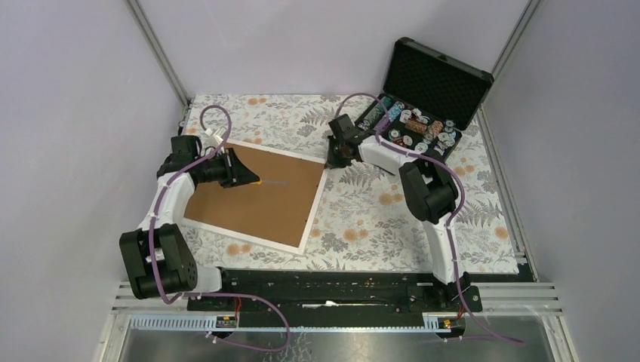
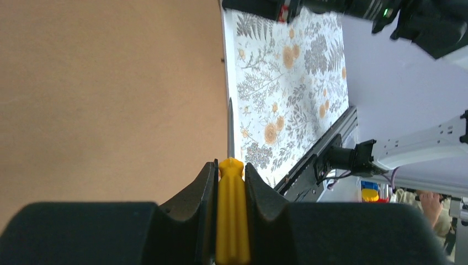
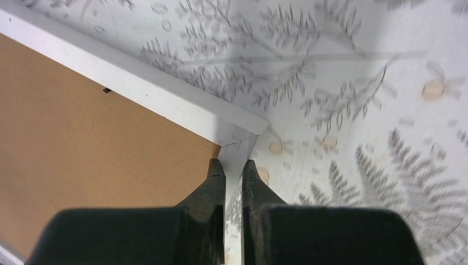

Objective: Take the photo out of the frame
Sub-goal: Adjust the photo frame at the center of the board.

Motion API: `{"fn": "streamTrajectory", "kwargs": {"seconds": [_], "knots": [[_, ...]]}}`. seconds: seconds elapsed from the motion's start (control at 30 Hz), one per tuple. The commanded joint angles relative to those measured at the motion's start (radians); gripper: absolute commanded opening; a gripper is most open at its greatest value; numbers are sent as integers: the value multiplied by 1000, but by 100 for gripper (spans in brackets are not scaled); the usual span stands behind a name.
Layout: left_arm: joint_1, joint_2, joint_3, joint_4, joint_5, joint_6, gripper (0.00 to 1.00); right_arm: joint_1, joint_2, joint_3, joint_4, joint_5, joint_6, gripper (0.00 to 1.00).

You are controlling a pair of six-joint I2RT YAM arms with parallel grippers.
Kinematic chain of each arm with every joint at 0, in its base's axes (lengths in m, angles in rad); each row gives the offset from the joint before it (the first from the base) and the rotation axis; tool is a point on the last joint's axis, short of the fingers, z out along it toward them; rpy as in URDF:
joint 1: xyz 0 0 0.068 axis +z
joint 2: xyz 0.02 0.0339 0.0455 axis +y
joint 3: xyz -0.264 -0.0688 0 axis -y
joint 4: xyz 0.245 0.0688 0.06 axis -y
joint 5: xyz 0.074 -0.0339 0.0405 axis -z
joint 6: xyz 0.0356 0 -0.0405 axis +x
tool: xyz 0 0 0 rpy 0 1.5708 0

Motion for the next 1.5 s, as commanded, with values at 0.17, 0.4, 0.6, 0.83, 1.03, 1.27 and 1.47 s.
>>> {"fn": "streamTrajectory", "kwargs": {"seconds": [0.17, 0.4, 0.6, 0.83, 1.03, 1.27, 1.47], "knots": [[-111, 59, -13, 75, -30, 47, 0, -19, 178, 145, -98, -61, -412, 3], [-122, 123, 51, 132, -13, 13, 0, -22, 100, 125, -79, -114, -390, 33], [-120, 106, 53, 170, -8, -24, 0, -23, -109, -68, 52, -134, -314, 60], [-106, 83, 38, 196, -15, -58, 0, 30, -160, -108, 88, -136, -201, 76], [-97, 73, 34, 184, -16, -56, 0, 64, -44, -10, 41, -32, -140, 73], [-104, 102, 38, 179, -23, -11, 0, 81, 51, 58, 27, -2, -136, 60], [-123, 200, 72, 167, -10, 105, 0, 80, 82, 55, -4, 97, -168, 46]]}}
